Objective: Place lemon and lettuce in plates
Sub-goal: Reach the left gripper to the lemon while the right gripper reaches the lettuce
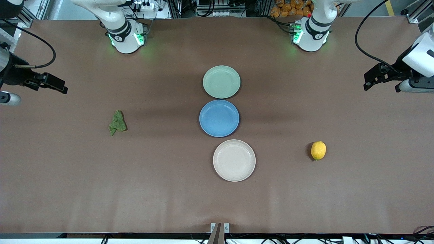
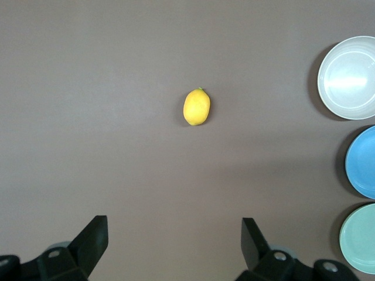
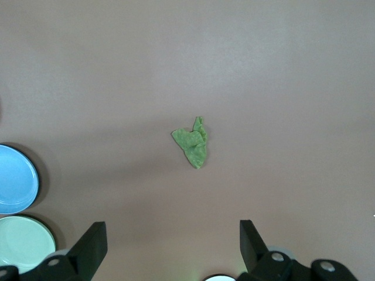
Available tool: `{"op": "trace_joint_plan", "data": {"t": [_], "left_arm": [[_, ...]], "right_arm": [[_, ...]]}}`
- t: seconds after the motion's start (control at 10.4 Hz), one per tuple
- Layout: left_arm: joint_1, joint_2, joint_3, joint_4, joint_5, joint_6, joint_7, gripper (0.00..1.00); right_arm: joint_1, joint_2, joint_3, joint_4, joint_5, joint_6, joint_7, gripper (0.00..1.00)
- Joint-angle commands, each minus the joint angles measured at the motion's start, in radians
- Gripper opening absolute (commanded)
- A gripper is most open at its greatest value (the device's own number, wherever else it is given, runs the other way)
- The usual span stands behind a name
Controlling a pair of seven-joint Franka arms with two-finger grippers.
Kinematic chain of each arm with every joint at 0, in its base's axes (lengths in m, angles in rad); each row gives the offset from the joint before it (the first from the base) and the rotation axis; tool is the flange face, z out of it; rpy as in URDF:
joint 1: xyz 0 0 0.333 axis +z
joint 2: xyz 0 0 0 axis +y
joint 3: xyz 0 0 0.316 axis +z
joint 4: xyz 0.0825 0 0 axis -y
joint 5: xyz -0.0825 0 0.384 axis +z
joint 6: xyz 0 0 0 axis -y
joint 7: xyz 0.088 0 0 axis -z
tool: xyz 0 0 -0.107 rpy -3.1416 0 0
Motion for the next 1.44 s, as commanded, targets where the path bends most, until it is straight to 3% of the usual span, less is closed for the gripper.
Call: {"op": "trace_joint_plan", "data": {"t": [0.0, 0.29, 0.86, 1.05, 1.34], "left_arm": [[0.012, 0.032, -0.003, 0.008, 0.012, -0.007, -0.016, 1.00], [0.009, 0.077, -0.003, -0.036, 0.012, 0.032, -0.014, 1.00], [-0.008, 0.098, -0.008, -0.320, 0.025, 0.365, 0.023, 1.00], [-0.013, 0.159, -0.013, -0.343, 0.030, 0.436, 0.024, 1.00], [-0.023, 0.236, -0.016, -0.342, 0.093, 0.494, 0.024, 1.00]], "right_arm": [[-0.008, -0.001, 0.005, -0.002, -0.001, -0.011, -0.010, 1.00], [-0.008, 0.000, 0.005, -0.013, -0.001, -0.008, -0.011, 1.00], [-0.028, 0.075, 0.007, -0.015, -0.001, 0.023, -0.025, 1.00], [-0.059, 0.100, 0.007, -0.015, 0.001, 0.023, -0.132, 1.00], [-0.079, 0.138, 0.007, -0.027, 0.001, 0.053, -0.135, 1.00]]}}
